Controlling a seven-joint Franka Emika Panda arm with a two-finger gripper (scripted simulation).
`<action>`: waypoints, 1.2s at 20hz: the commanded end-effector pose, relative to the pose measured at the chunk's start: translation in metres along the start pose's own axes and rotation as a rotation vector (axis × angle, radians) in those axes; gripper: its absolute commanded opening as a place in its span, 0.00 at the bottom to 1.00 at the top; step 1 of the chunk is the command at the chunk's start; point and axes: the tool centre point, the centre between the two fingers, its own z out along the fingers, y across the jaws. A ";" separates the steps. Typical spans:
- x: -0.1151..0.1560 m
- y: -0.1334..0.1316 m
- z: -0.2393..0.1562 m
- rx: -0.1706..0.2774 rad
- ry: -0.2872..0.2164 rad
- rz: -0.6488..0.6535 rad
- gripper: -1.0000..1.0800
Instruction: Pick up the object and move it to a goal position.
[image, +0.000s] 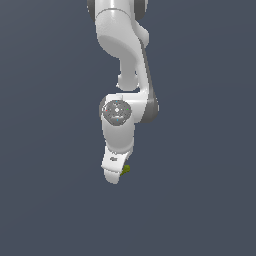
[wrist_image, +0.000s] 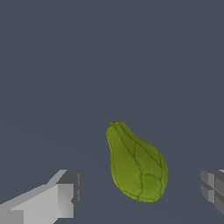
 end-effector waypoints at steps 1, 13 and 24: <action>-0.003 0.003 0.004 0.001 0.000 -0.048 0.96; -0.010 0.010 0.014 0.002 0.000 -0.153 0.96; -0.010 0.009 0.046 0.003 0.000 -0.153 0.96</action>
